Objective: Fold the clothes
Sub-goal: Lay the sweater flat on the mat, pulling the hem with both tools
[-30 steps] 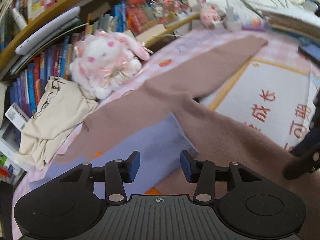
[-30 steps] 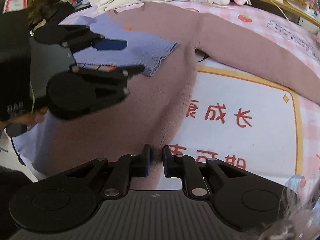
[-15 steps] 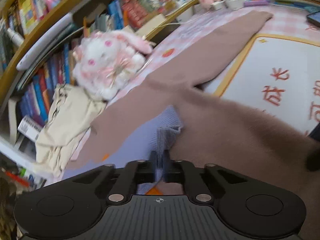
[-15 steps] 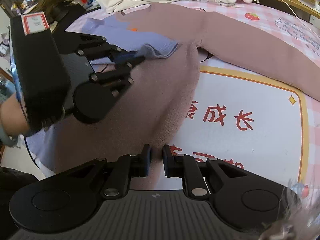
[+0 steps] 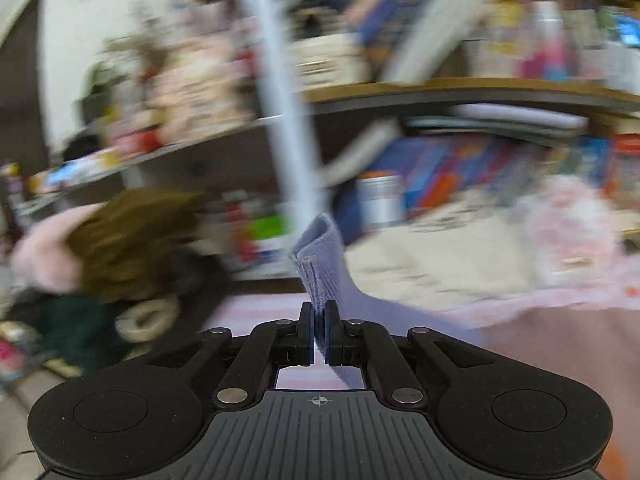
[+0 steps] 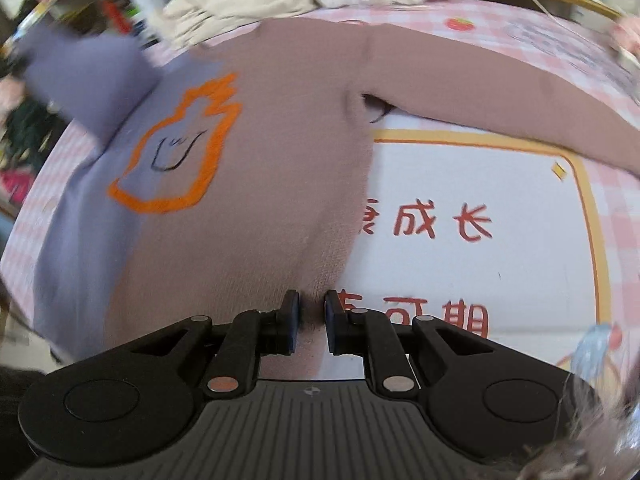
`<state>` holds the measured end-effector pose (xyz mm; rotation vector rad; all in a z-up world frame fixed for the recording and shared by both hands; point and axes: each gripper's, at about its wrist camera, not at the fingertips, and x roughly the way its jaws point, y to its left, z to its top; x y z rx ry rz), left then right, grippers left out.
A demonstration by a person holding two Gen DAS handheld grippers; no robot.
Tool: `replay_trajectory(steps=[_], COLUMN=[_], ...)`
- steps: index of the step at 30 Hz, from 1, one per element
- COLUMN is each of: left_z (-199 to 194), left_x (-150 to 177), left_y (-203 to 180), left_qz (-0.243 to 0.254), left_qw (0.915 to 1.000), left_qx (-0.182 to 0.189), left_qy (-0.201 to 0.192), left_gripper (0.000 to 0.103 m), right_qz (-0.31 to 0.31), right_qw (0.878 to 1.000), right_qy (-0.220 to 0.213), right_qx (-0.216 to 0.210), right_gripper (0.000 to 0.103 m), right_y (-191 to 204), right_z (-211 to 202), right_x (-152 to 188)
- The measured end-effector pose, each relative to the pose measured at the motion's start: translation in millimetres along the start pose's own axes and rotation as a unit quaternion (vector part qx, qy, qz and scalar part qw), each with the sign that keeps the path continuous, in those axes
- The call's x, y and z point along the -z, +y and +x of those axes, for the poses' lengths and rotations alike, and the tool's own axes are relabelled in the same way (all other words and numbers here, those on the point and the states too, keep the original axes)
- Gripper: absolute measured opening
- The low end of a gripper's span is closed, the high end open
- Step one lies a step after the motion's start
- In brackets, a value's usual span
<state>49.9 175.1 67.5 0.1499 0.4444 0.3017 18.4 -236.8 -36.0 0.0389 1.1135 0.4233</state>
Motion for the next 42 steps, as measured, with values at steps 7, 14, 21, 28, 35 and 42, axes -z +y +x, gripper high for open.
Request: replay_trajectory(steps=[7, 14, 21, 28, 35, 42], left_z=[28, 18, 14, 55, 66, 80], left_x=[33, 67, 115, 119, 111, 101], left_y=[95, 124, 35, 5, -15, -34], left_qz=[-0.026, -0.105, -0.132, -0.102, -0.068, -0.049], left_qw=[0.9950, 0.9857, 0.9556, 0.9490, 0.9490, 0.9470], left_qx=[-0.079, -0.083, 0.193, 0.225, 0.242, 0.258], left_qy=[0.056, 0.103, 0.179, 0.196, 0.190, 0.184], left_gripper=[0.012, 0.037, 0.055, 0.004, 0.004, 0.004], right_qz=[0.045, 0.059, 0.071, 0.091, 0.127, 0.128], right_qw=[0.997, 0.994, 0.991, 0.986, 0.979, 0.963], right_qy=[-0.018, -0.028, -0.032, -0.038, -0.038, -0.047], right_qx=[0.052, 0.085, 0.110, 0.132, 0.155, 0.233], right_gripper=[0.013, 0.018, 0.018, 0.018, 0.018, 0.018], right_y=[12, 23, 31, 36, 41, 51], right_z=[2, 5, 7, 8, 9, 15], right_x=[4, 6, 7, 7, 7, 2])
